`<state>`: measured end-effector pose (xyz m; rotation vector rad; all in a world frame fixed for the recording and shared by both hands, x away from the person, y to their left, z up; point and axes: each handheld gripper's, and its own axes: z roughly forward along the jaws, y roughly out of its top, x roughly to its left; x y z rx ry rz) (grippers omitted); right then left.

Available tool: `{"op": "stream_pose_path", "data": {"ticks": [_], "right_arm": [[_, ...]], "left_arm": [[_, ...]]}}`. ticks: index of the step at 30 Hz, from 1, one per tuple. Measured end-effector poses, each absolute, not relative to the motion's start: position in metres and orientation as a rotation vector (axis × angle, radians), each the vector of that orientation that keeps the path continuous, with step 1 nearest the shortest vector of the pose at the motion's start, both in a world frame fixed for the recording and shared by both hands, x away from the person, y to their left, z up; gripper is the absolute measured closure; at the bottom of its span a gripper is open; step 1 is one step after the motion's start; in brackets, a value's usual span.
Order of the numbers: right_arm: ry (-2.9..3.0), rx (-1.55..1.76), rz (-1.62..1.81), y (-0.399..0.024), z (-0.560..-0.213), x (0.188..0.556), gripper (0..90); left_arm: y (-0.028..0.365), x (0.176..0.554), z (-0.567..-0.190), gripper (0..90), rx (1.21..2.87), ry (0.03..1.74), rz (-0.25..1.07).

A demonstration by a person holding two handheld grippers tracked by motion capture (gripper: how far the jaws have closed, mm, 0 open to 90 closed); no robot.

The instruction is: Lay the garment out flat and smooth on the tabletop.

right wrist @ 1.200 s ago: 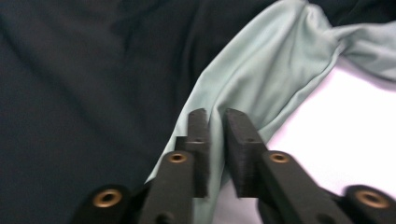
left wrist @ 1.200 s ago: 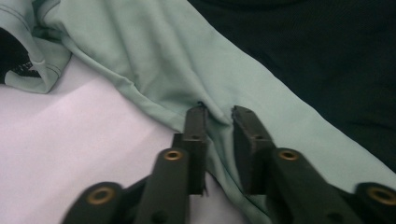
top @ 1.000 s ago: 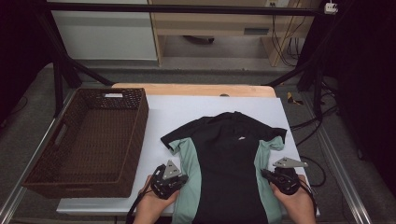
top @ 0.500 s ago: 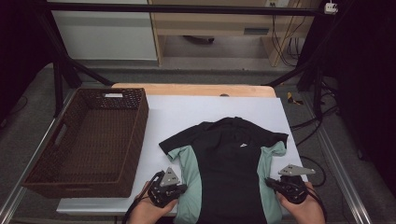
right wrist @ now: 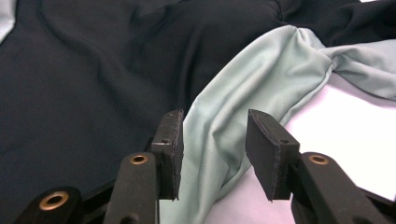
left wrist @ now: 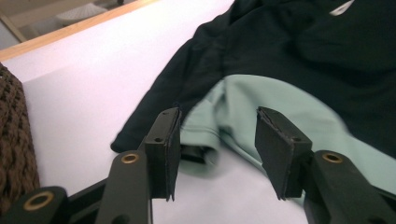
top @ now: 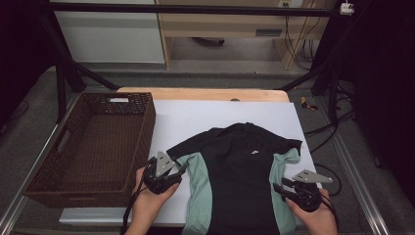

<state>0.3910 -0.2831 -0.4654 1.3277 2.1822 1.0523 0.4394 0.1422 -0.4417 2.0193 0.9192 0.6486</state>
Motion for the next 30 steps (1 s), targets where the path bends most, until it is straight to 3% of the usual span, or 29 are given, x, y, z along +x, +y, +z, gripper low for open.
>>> {"op": "stream_pose_path", "data": {"ticks": [7, 12, 17, 21, 24, 30], "right_arm": [[2.188, 1.33, 1.046, -0.283, -0.468, 0.392, 57.0], [2.197, 1.322, 1.042, -0.282, -0.468, 0.392, 57.5], [2.187, 1.323, 1.045, -0.282, -0.467, 0.392, 57.8], [2.187, 1.331, 1.044, -0.284, -0.468, 0.392, 57.8], [2.192, 1.329, 1.045, -0.284, -0.468, 0.392, 57.3], [2.174, 1.337, 1.061, -0.285, -0.467, 0.392, 55.7]], "left_arm": [[0.13, 0.469, -0.465, 49.3, 2.129, 0.951, 0.609], [0.128, 0.466, -0.472, 79.9, 2.142, 0.948, 0.58], [0.132, 0.454, -0.463, 85.6, 2.106, 0.918, 0.595], [0.129, 0.441, -0.469, 85.6, 2.186, 0.864, 0.488], [0.125, 0.44, -0.47, 82.7, 2.2, 0.858, 0.491], [0.126, 0.452, -0.442, 56.6, 2.035, 0.884, 0.593]]}}
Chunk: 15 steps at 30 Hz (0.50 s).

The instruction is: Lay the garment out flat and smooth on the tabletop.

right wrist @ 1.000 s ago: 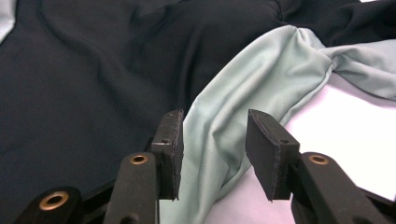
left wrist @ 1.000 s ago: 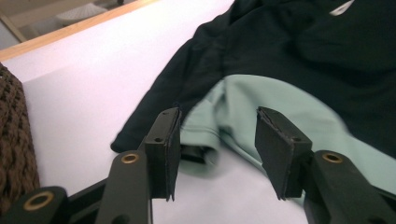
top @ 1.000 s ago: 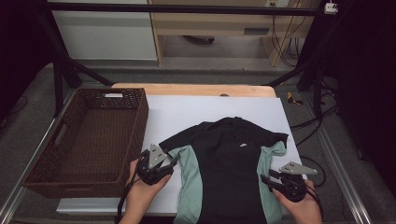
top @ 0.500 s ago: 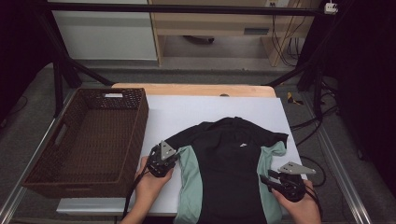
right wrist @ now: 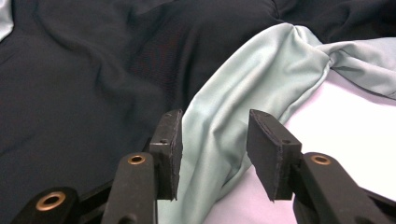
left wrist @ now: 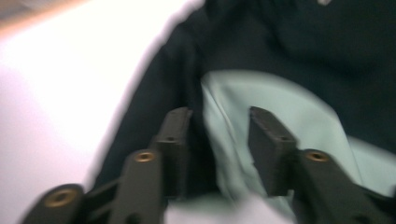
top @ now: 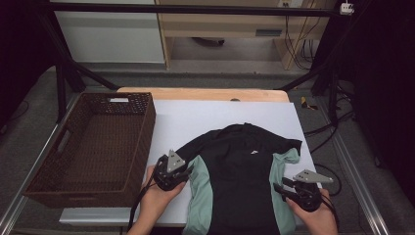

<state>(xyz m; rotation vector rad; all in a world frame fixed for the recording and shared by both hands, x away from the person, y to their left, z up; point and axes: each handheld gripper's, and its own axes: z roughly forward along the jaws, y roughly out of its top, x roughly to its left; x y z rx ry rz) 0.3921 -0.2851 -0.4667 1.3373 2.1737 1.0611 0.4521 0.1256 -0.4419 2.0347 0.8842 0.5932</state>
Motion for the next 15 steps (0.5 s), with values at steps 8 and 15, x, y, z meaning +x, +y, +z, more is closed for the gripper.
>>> {"op": "stream_pose_path", "data": {"ticks": [8, 15], "right_arm": [[2.159, 1.354, 1.08, -0.288, -0.466, 0.393, 51.3], [2.172, 1.348, 1.091, -0.287, -0.467, 0.395, 49.4]], "left_arm": [[0.128, 0.513, -0.448, 55.5, 2.052, 1.024, 0.611], [0.135, 0.53, -0.476, 50.9, 2.144, 1.121, 0.57]]}}
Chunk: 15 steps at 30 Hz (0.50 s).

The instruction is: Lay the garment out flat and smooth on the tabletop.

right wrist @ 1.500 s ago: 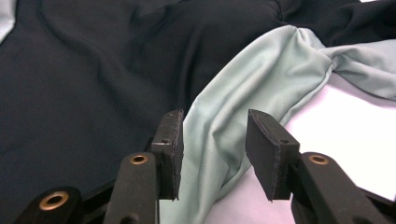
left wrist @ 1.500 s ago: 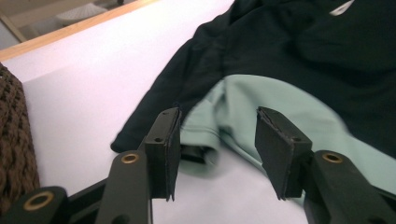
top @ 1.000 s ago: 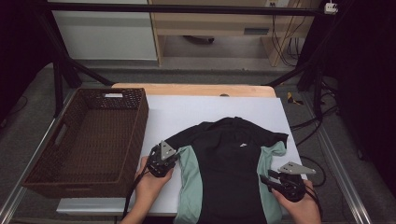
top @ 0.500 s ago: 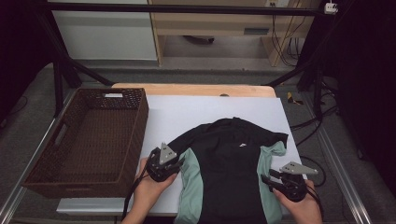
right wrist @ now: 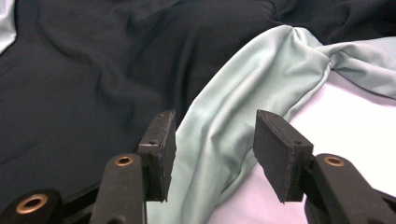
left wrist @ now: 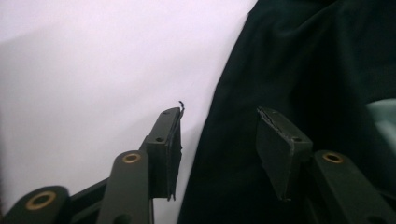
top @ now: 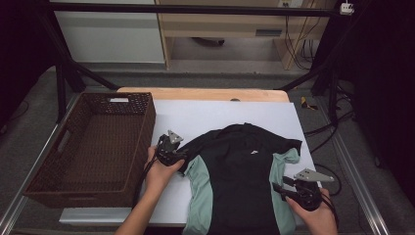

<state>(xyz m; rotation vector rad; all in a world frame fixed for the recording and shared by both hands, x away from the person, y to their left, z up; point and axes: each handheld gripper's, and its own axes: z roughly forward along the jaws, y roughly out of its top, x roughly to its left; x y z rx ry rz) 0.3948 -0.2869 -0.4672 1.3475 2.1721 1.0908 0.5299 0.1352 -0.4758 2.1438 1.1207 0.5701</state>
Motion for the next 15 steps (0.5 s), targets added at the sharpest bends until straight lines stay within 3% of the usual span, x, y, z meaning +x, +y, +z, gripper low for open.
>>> {"op": "stream_pose_path", "data": {"ticks": [4, 12, 15], "right_arm": [[2.172, 1.344, 1.092, -0.2875, -0.4672, 0.3951, 49.4], [2.168, 1.352, 1.087, -0.2859, -0.4668, 0.3945, 49.4], [2.168, 1.353, 1.085, -0.2858, -0.4668, 0.3944, 49.4]], "left_arm": [[0.1395, 0.5319, -0.4785, 52.4, 2.096, 1.149, 0.502], [0.1347, 0.5274, -0.4767, 85.9, 2.108, 1.13, 0.445], [0.134, 0.5275, -0.4758, 89.0, 2.109, 1.148, 0.474]]}}
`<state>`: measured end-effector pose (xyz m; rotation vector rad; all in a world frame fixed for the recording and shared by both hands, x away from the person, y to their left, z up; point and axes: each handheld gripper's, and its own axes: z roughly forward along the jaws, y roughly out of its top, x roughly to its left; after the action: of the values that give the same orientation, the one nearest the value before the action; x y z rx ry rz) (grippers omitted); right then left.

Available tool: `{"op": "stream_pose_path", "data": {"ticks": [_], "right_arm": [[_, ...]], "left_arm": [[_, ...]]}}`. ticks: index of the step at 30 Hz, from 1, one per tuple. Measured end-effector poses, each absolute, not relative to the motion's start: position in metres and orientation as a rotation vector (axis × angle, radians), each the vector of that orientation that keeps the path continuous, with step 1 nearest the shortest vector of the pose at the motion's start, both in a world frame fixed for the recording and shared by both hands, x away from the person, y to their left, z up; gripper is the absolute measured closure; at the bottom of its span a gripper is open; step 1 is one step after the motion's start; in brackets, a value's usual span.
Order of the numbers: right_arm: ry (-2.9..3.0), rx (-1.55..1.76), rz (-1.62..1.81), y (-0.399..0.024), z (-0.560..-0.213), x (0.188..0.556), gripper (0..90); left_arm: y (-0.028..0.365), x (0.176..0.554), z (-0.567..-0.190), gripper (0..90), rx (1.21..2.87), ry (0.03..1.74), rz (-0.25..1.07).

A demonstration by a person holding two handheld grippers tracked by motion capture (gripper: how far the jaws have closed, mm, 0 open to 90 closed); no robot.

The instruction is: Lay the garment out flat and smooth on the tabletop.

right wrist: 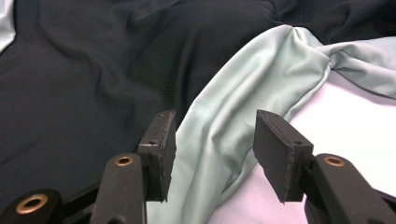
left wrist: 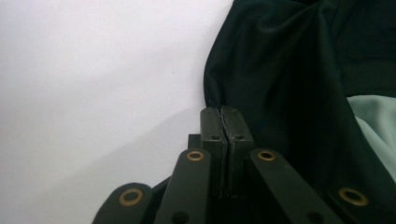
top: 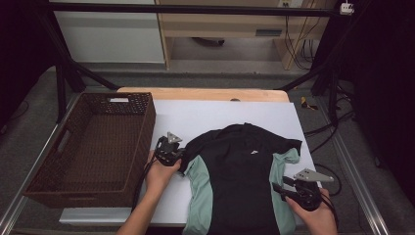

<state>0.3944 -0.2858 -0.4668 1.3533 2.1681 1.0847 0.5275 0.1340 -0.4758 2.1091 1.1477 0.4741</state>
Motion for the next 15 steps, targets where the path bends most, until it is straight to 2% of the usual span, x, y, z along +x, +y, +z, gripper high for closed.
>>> {"op": "stream_pose_path", "data": {"ticks": [3, 6, 12, 15], "right_arm": [[2.166, 1.351, 1.085, -0.286, -0.467, 0.394, 49.5], [2.165, 1.356, 1.087, -0.286, -0.466, 0.394, 49.6], [2.163, 1.351, 1.089, -0.285, -0.466, 0.394, 49.6], [2.158, 1.349, 1.091, -0.286, -0.466, 0.394, 49.6]], "left_arm": [[0.138, 0.529, -0.473, 89.0, 2.089, 1.157, 0.583], [0.147, 0.534, -0.468, 89.0, 2.005, 1.208, 0.615], [0.149, 0.542, -0.469, 88.8, 1.979, 1.265, 0.658], [0.148, 0.546, -0.475, 87.8, 2.004, 1.299, 0.62]]}}
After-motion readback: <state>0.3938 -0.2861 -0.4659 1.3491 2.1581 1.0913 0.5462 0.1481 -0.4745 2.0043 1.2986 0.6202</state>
